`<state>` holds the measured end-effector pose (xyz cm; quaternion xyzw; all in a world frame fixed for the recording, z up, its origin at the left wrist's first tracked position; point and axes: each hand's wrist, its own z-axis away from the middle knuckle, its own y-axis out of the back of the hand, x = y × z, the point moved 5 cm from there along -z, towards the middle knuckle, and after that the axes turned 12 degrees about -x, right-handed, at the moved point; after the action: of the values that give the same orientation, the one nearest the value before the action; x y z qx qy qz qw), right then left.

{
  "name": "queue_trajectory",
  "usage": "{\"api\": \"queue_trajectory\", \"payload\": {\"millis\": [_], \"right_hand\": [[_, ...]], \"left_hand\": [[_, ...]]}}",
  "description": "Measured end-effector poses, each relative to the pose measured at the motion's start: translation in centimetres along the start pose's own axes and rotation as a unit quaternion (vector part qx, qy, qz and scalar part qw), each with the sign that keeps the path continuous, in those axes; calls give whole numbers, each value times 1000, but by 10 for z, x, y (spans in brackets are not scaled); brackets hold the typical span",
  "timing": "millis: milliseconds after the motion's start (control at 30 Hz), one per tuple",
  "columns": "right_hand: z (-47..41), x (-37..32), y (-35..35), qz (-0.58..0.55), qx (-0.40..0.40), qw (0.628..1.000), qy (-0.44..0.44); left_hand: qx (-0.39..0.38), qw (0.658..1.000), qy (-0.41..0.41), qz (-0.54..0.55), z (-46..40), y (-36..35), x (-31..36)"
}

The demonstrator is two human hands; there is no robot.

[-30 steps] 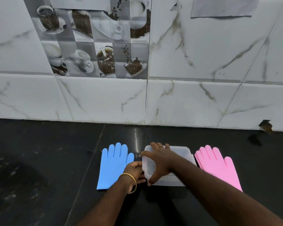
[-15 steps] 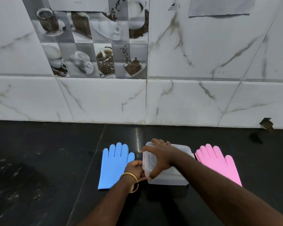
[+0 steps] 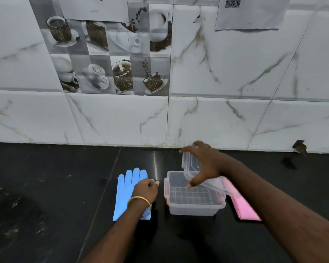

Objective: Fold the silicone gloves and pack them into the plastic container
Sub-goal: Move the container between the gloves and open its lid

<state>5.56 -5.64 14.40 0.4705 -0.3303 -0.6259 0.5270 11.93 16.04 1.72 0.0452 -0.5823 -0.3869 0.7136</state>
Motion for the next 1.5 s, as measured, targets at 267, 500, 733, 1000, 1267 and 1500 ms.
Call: {"api": "queue_trajectory", "payload": {"millis": [267, 500, 733, 1000, 1267, 1500], "right_hand": [[28, -5, 77, -149, 228, 957, 98], [41, 9, 77, -349, 342, 845, 218], [41, 72, 32, -421, 327, 834, 141], [22, 114, -11, -425, 300, 854, 20], [-9, 135, -42, -518, 259, 809, -101], [-34, 142, -67, -518, 197, 817, -161]], "left_hand": [[-40, 986, -122, 104, 10, 4, 75], [-181, 882, 7, 436, 8, -16, 111], [-77, 906, -18, 415, -15, -9, 128], [39, 948, -20, 317, -43, -12, 116], [37, 974, 12, 224, -74, -16, 91], [4, 986, 56, 154, -102, -15, 55]]}}
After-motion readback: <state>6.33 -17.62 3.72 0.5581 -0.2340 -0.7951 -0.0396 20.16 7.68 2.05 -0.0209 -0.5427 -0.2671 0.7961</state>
